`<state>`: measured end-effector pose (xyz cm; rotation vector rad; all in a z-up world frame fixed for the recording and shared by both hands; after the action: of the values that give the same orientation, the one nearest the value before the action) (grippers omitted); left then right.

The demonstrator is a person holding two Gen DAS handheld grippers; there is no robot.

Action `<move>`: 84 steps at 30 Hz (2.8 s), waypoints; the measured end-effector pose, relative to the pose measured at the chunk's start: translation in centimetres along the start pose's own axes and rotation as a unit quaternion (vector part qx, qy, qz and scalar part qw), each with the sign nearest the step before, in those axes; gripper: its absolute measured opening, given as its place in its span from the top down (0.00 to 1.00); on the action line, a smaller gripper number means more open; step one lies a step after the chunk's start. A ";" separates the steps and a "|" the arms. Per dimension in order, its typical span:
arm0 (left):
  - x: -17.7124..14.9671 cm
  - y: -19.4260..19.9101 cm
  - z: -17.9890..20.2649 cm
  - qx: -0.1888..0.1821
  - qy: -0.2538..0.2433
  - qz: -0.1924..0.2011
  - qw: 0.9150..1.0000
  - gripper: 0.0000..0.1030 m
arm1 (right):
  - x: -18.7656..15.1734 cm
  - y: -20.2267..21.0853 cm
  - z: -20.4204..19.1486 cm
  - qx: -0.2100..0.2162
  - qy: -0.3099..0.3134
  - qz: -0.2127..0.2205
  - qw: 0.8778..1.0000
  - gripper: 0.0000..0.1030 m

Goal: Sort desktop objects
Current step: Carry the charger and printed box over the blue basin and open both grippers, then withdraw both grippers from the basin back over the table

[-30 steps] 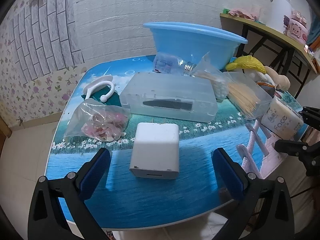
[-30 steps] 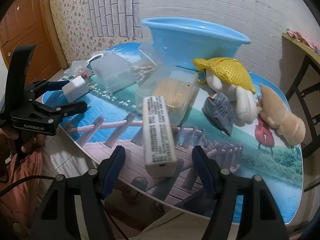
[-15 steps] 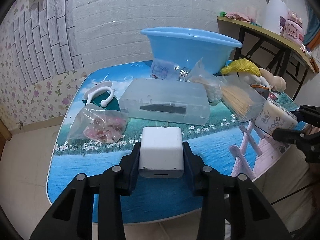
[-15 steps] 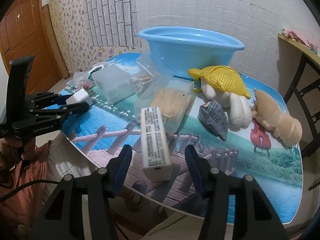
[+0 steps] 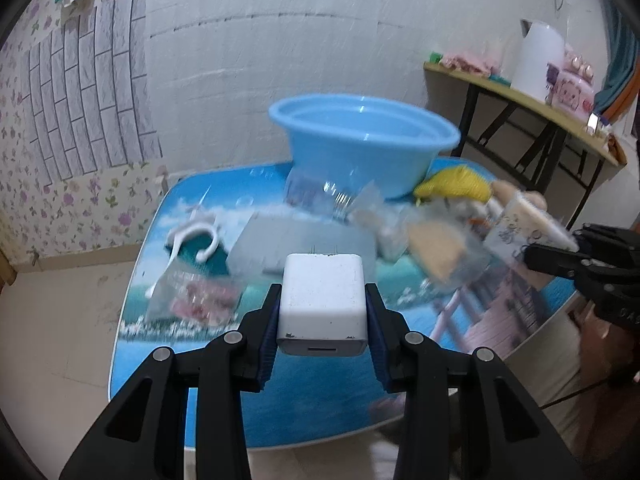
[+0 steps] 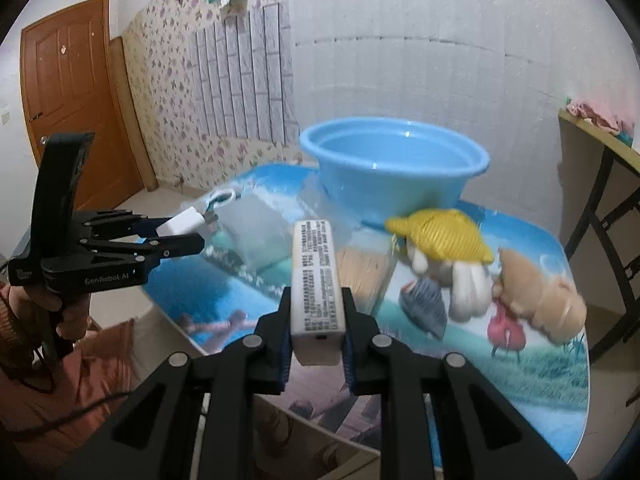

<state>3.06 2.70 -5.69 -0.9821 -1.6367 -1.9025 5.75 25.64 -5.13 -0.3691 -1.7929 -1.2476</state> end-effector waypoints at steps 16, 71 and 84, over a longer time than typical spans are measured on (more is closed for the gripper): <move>7.6 -1.5 3.1 -0.030 -0.009 0.051 0.998 0.64 | 5.5 -1.9 4.2 -0.005 -0.059 0.024 0.998 0.81; 8.5 -5.5 2.5 -0.029 0.014 0.021 0.999 0.62 | 7.2 -6.5 5.8 -0.034 -0.077 -0.018 0.996 0.74; 4.8 -4.7 1.2 -0.008 0.027 -0.009 1.000 0.56 | 3.2 -6.0 5.1 -0.028 -0.091 -0.065 0.993 0.74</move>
<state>-3.23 5.38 -5.12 -0.9172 -1.6056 -1.9402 -2.48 26.60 -6.64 -0.4145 -1.9643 -1.3951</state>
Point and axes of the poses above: each gripper's, at about its wrist camera, not at the fingertips, and y roughly against the way its jaws point, z to its right, x to its top, the point moved 3 cm from there along -y, roughly the way its jaws point, and after that the axes turned 2 degrees about x, right-handed, at the moved point
